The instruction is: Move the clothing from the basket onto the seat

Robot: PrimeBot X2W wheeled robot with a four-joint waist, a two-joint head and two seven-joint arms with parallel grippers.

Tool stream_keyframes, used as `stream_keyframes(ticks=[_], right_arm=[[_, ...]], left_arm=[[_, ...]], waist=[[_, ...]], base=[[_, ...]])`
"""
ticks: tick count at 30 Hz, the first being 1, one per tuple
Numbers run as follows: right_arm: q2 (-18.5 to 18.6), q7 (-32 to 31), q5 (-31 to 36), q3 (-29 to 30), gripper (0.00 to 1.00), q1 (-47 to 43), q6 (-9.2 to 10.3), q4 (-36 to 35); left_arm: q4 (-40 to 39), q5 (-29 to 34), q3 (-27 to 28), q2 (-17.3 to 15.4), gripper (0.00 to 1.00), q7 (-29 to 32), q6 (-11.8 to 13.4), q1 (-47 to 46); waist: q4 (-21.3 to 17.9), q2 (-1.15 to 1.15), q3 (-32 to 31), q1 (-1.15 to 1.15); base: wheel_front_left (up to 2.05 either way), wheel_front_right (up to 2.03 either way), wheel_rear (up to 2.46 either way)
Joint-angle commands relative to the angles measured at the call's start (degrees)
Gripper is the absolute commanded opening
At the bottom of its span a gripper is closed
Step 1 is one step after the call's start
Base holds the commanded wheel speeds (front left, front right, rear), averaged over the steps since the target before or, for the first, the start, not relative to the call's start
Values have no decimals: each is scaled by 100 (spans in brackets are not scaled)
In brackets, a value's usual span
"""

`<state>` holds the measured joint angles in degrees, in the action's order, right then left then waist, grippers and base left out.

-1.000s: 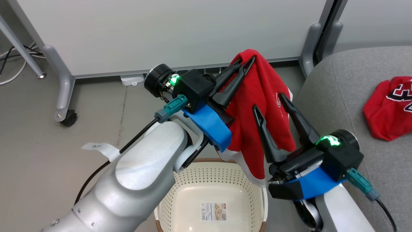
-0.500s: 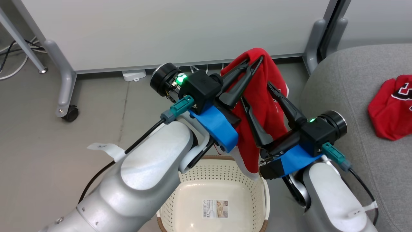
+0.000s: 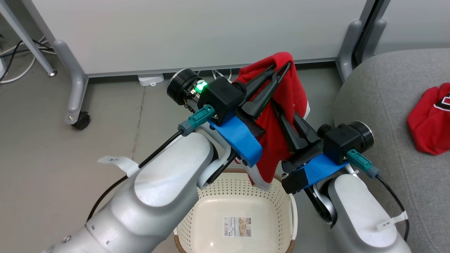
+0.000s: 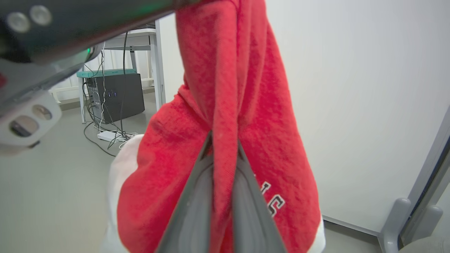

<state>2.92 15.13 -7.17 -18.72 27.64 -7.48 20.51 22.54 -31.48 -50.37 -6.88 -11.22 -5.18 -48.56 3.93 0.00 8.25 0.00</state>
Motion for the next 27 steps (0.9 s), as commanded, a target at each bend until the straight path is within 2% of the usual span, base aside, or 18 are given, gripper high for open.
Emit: stream_keyframes(ticks=[1, 27], right_arm=[[-4, 3, -46, 10, 0, 57, -3, 8], [-5, 3, -159, 62, 0, -51, -3, -50]], left_arm=[[18, -22, -1, -5, 0, -30, -6, -87], [136, -111, -110, -36, 2, -86, 64, -69]], waist=[[0, 0, -5, 0], [-17, 0, -12, 0]], base=[[0, 0, 0], [0, 0, 0]])
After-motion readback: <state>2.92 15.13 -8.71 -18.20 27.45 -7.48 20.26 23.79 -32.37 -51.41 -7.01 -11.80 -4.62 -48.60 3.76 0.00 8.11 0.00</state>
